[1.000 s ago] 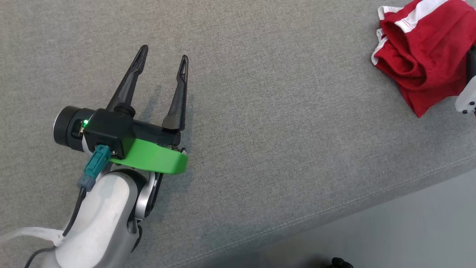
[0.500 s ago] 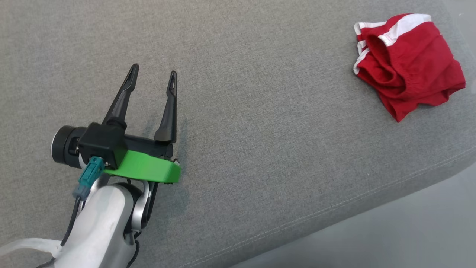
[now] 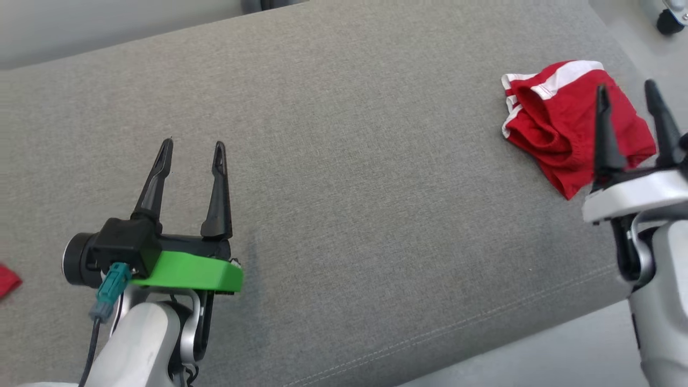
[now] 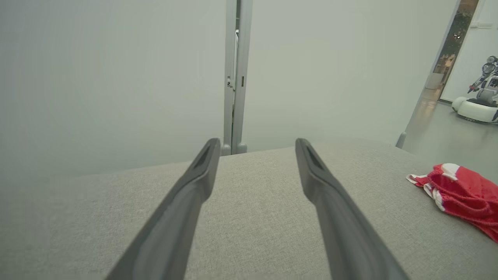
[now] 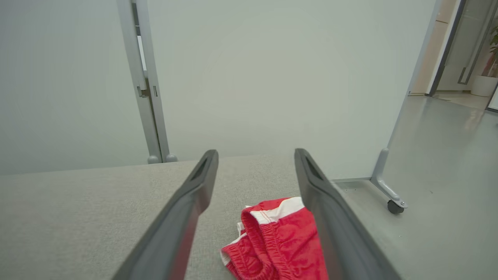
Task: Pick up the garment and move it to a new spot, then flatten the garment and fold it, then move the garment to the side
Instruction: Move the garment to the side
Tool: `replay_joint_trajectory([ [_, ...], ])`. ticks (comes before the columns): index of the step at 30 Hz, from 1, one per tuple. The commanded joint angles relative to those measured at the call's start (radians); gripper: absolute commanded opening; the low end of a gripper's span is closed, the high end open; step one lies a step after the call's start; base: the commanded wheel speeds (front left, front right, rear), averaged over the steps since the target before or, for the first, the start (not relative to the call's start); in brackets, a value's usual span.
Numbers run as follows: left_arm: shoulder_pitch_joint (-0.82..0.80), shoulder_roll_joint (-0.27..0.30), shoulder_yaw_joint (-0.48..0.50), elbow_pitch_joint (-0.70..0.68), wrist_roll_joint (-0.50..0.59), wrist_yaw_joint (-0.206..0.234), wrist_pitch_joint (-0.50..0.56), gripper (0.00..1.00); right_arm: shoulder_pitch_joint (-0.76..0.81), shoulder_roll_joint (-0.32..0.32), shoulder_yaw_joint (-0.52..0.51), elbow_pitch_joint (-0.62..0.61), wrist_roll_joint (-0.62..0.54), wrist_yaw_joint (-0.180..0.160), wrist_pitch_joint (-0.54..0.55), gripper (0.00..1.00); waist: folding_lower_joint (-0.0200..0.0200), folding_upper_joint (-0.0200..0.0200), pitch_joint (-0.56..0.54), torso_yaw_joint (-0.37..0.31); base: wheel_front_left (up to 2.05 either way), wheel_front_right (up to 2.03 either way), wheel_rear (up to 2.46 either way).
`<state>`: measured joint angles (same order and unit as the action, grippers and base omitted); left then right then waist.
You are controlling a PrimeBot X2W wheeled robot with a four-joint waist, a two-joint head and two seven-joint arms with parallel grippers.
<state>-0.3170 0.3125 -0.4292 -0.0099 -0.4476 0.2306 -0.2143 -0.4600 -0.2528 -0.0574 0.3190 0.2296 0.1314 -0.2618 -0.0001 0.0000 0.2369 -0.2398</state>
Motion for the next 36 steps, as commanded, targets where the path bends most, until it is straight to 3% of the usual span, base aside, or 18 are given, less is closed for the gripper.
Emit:
replay_joint_trajectory([
  [1,0.027,-0.001,0.007,0.004,-0.011,0.008,-0.011,1.0,0.047,0.023,0.005,-0.042,-0.008,-0.001,-0.003,1.0,0.0001,0.0,-0.048,0.055,0.0,0.0,0.0],
  [9,0.108,-0.01,0.032,0.018,-0.03,0.023,-0.035,1.0,0.221,0.118,0.024,-0.164,-0.021,-0.001,0.014,1.0,0.0001,0.0,-0.101,0.15,0.0,0.0,0.0],
  [19,0.19,-0.018,0.064,0.035,-0.037,0.035,-0.048,1.0,0.34,0.143,0.069,-0.238,-0.041,-0.001,0.064,1.0,0.0001,0.0,-0.161,0.232,0.0,0.0,0.0],
  [36,0.3,-0.009,0.088,0.065,-0.044,0.021,-0.051,1.0,0.512,0.179,0.051,-0.345,-0.067,-0.001,0.138,1.0,0.0001,0.0,-0.249,0.265,0.0,0.0,0.0],
])
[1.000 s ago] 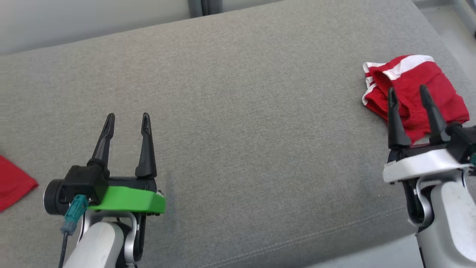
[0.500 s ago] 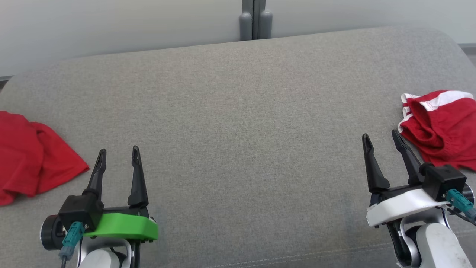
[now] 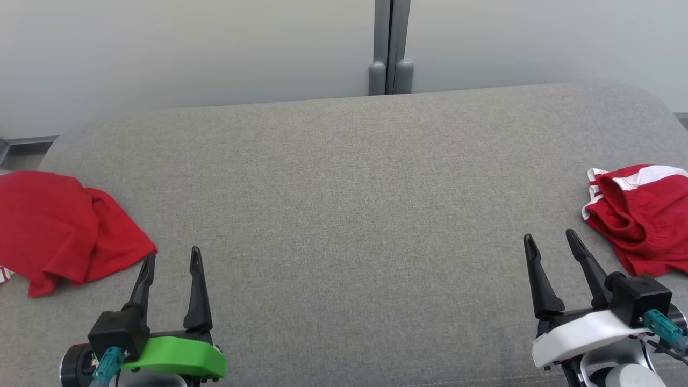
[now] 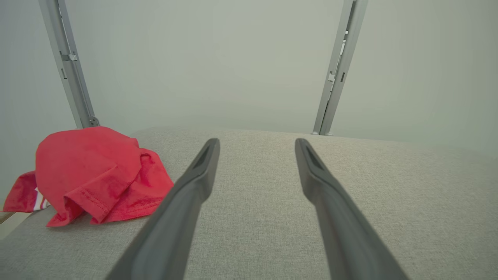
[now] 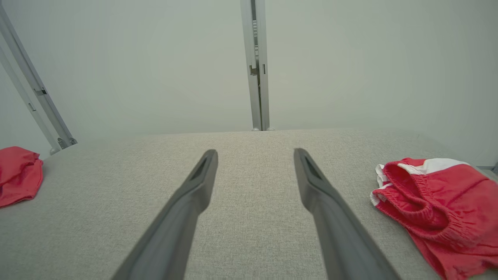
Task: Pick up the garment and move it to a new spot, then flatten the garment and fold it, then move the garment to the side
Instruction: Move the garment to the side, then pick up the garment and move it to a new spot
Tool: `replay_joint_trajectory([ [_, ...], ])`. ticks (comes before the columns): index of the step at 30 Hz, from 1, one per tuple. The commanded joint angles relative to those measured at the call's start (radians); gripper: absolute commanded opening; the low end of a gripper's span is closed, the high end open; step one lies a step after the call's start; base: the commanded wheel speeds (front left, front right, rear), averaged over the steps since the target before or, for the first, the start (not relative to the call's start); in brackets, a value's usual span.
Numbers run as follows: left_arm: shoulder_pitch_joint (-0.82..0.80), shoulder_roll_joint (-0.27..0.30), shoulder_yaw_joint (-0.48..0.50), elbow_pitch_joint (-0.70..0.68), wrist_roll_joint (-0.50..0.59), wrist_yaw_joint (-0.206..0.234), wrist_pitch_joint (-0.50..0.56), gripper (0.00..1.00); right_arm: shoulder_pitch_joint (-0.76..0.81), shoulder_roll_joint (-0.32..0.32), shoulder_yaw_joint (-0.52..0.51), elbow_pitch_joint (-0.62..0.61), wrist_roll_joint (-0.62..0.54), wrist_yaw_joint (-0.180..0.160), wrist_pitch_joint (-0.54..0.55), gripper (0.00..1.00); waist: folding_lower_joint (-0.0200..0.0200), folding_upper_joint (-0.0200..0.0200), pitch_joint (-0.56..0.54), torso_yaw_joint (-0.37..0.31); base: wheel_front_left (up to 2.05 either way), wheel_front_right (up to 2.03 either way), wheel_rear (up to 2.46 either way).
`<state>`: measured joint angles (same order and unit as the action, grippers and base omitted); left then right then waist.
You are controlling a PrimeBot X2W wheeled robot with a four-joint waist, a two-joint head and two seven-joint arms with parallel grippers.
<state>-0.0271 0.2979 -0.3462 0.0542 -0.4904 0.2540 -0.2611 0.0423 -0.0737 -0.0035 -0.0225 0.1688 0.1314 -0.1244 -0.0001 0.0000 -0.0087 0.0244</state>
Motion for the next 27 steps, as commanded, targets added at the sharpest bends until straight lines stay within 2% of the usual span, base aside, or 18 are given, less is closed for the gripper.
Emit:
replay_joint_trajectory([
  [1,0.015,0.005,0.005,0.003,-0.003,-0.004,-0.005,1.0,0.016,0.001,-0.004,-0.008,-0.008,-0.001,0.003,1.0,0.0001,0.0,-0.006,0.001,0.0,0.0,0.0],
  [27,-0.003,0.014,-0.015,0.034,-0.015,-0.034,-0.001,1.0,0.061,0.018,-0.02,-0.058,-0.006,-0.001,0.023,1.0,0.0001,0.0,-0.022,0.004,0.0,0.0,0.0],
])
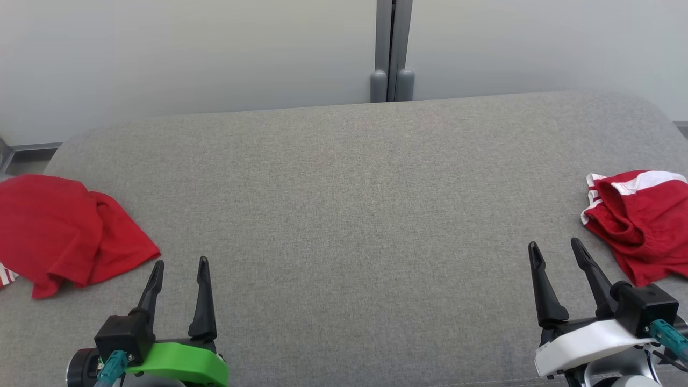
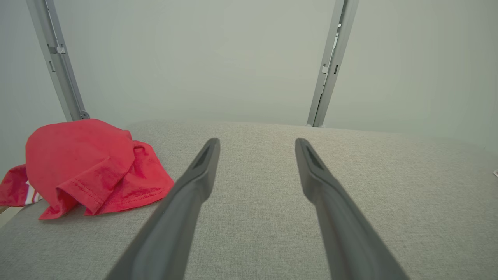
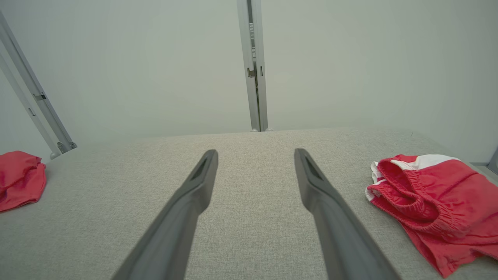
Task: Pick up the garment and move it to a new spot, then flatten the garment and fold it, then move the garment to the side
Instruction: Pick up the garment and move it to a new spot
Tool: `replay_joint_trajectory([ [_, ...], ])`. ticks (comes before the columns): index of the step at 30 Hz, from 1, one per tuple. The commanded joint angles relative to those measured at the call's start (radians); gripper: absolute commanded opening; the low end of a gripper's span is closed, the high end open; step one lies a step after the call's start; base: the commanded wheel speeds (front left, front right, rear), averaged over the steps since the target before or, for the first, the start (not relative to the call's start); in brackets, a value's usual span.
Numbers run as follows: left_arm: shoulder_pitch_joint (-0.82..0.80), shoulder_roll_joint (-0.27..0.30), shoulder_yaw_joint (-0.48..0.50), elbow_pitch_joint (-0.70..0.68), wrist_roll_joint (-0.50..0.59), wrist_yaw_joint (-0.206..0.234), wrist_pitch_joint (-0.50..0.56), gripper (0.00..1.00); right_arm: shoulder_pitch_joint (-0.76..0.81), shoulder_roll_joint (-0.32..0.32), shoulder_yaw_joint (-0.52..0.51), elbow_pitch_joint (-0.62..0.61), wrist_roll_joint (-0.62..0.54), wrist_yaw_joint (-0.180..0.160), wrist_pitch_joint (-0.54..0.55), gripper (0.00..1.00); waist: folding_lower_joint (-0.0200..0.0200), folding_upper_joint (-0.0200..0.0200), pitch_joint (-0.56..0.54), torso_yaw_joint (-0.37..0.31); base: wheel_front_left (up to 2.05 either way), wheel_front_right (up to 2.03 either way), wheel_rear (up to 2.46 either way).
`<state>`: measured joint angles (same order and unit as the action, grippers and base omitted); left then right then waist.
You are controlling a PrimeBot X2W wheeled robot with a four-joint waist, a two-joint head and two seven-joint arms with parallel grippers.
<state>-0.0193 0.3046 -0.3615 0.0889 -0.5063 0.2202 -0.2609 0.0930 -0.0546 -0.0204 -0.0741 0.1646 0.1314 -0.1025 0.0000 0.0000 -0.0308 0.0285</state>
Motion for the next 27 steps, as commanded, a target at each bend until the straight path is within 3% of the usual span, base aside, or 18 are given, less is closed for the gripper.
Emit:
replay_joint_trajectory([
  [1,-0.01,0.008,0.0,-0.001,0.001,0.001,-0.002,1.0,0.01,-0.001,-0.004,-0.006,-0.002,-0.001,0.0,1.0,0.0,0.0,0.001,-0.001,0.0,0.0,0.0],
  [14,-0.023,0.004,-0.006,0.0,-0.001,0.006,0.0,1.0,0.023,0.002,-0.018,-0.013,-0.001,-0.001,-0.003,1.0,0.0,0.0,-0.004,0.021,0.0,0.0,0.0],
  [27,-0.07,-0.009,0.032,-0.006,-0.015,-0.04,-0.004,1.0,0.011,0.002,0.029,-0.021,0.011,-0.001,0.004,1.0,0.0,0.0,-0.004,0.262,0.0,0.0,0.0],
])
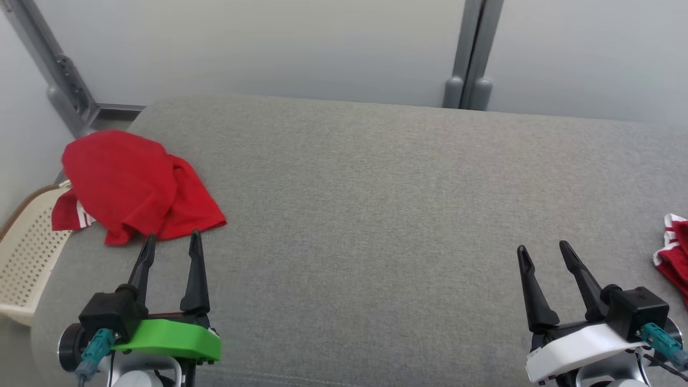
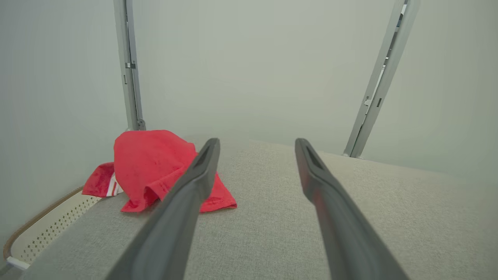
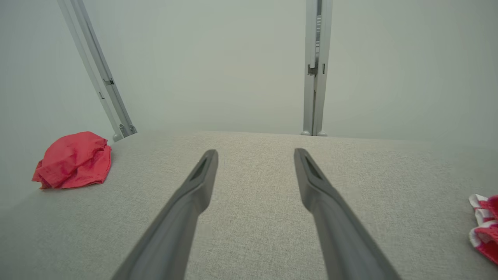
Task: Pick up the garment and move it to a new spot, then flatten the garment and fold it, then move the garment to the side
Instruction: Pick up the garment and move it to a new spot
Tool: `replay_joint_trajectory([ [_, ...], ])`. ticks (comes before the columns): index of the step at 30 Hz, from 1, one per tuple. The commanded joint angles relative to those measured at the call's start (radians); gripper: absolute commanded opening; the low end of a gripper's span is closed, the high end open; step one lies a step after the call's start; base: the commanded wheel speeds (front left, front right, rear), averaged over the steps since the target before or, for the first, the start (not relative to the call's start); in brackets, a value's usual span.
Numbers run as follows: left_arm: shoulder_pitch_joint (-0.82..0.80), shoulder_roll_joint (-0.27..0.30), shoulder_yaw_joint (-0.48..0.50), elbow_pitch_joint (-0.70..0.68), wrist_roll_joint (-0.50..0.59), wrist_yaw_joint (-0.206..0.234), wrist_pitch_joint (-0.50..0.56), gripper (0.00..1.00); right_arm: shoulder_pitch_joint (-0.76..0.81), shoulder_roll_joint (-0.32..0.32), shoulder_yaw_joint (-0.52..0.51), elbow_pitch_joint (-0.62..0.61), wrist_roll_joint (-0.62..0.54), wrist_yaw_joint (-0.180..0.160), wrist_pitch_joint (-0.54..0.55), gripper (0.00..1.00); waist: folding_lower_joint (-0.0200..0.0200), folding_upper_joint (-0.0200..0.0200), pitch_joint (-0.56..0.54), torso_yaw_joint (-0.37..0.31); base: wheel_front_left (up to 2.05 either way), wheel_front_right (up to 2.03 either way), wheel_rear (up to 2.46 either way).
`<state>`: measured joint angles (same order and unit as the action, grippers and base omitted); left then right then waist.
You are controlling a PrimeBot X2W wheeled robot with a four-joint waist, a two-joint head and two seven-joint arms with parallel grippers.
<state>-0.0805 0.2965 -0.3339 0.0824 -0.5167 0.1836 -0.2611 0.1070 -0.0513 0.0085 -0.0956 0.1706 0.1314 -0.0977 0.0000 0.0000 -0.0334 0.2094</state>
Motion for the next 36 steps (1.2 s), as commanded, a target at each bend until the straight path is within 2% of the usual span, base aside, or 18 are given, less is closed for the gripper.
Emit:
replay_joint_trajectory([
  [1,-0.006,0.0,0.011,0.001,-0.001,-0.005,-0.004,1.0,-0.006,-0.001,0.005,0.003,0.007,-0.001,-0.003,1.0,0.0,0.0,-0.001,0.096,0.0,0.0,0.0],
  [6,0.011,-0.01,0.059,-0.009,0.009,-0.02,-0.004,1.0,-0.01,-0.001,0.023,0.017,0.022,-0.001,-0.011,1.0,0.0,0.0,-0.005,0.162,0.0,0.0,0.0],
  [12,0.03,-0.023,0.104,-0.013,0.029,-0.038,-0.003,1.0,-0.021,-0.001,0.036,0.033,0.031,-0.001,-0.015,1.0,0.0,0.0,-0.004,0.204,0.0,0.0,0.0],
  [27,0.025,-0.04,0.121,0.021,0.059,-0.069,-0.003,1.0,-0.016,-0.001,0.04,0.05,0.04,-0.001,-0.023,1.0,0.0,0.0,-0.007,0.224,0.0,0.0,0.0],
  [32,-0.022,-0.026,0.109,0.024,0.076,-0.065,0.011,1.0,-0.025,-0.001,0.038,0.043,0.036,-0.001,-0.019,1.0,0.0,0.0,0.006,0.222,0.0,0.0,0.0],
  [36,-0.109,0.005,0.116,0.014,0.093,-0.072,0.038,1.0,-0.037,-0.001,0.045,0.032,0.029,-0.001,-0.011,1.0,0.0,0.0,0.034,0.207,0.0,0.0,0.0],
])
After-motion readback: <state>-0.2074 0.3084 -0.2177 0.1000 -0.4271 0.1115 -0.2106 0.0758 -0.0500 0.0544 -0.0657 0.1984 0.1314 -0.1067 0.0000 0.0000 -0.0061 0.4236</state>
